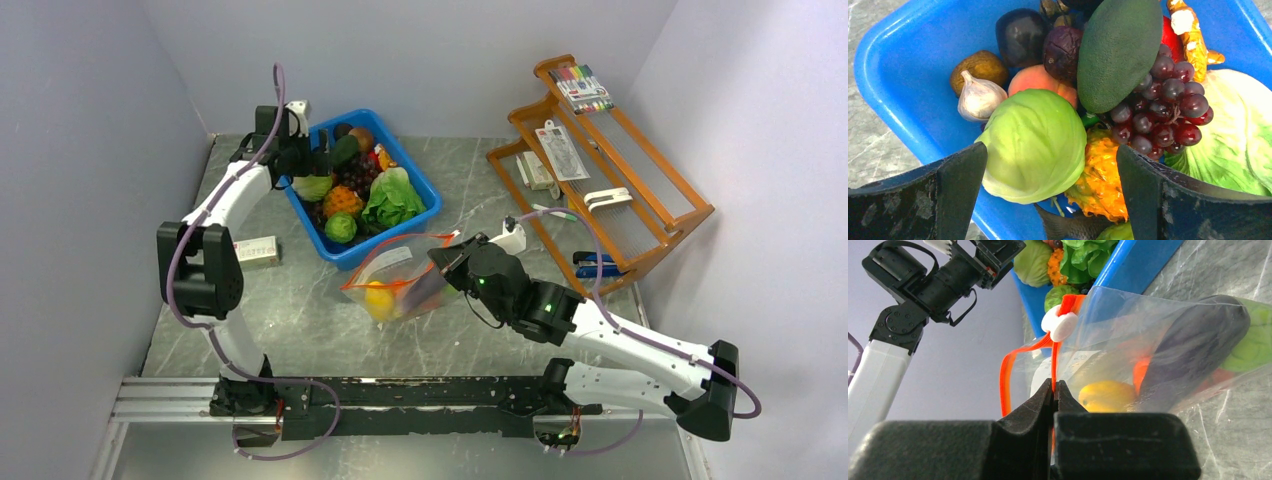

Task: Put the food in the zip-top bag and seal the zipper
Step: Pick up the fake vegetable from the bin.

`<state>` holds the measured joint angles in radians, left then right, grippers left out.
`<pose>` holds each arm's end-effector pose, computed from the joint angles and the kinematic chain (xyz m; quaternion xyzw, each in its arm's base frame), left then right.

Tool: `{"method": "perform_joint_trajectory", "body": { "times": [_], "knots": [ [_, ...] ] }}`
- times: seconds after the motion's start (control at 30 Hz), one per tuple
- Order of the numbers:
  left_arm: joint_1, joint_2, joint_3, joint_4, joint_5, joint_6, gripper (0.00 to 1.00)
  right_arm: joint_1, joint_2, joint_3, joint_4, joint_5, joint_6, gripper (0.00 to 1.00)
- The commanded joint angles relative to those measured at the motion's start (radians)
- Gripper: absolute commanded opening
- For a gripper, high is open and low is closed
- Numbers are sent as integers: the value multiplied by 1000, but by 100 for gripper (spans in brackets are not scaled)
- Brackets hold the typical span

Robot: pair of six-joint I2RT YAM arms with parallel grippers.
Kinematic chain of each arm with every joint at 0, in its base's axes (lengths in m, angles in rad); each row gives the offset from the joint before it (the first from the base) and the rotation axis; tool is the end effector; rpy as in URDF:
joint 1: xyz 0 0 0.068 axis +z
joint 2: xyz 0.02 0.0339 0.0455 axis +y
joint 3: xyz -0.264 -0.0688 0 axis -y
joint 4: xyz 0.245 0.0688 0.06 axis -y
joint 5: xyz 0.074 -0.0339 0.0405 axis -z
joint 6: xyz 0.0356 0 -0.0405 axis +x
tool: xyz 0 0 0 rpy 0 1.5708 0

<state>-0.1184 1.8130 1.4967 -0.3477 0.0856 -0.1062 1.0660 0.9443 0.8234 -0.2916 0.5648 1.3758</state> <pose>0.4177 -0.0528 0.2831 0.0242 0.8980 -0.0873 0.4306 0.1187 0.1755 0.3157 0.2747 0.7706 0.4138 0.3993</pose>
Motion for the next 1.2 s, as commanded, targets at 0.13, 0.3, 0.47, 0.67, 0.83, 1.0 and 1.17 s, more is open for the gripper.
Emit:
{"method": "perform_joint_trajectory", "body": {
  "times": [0.13, 0.3, 0.47, 0.67, 0.83, 1.0, 1.17],
  "knots": [
    [0, 42, 2, -23, -11, 5, 100, 1, -23, -15, 24, 12, 4, 0],
    [-1, 66, 17, -46, -66, 8, 100, 0, -32, -18, 24, 15, -3, 0],
    [-1, 76, 19, -58, -74, 17, 100, 0, -35, -20, 27, 18, -5, 0],
    [-7, 106, 25, -66, -49, 27, 100, 0, -30, -11, 35, 17, -16, 0],
    [-8, 116, 23, -59, -44, 25, 100, 1, -31, -1, 34, 15, -26, 0],
    [-10, 139, 40, -85, -75, 37, 90, 1, -32, -7, 45, 7, -26, 0],
    [-15, 96, 30, -77, -90, 48, 70, 1, -34, -18, 47, 1, -17, 0]
  ]
}}
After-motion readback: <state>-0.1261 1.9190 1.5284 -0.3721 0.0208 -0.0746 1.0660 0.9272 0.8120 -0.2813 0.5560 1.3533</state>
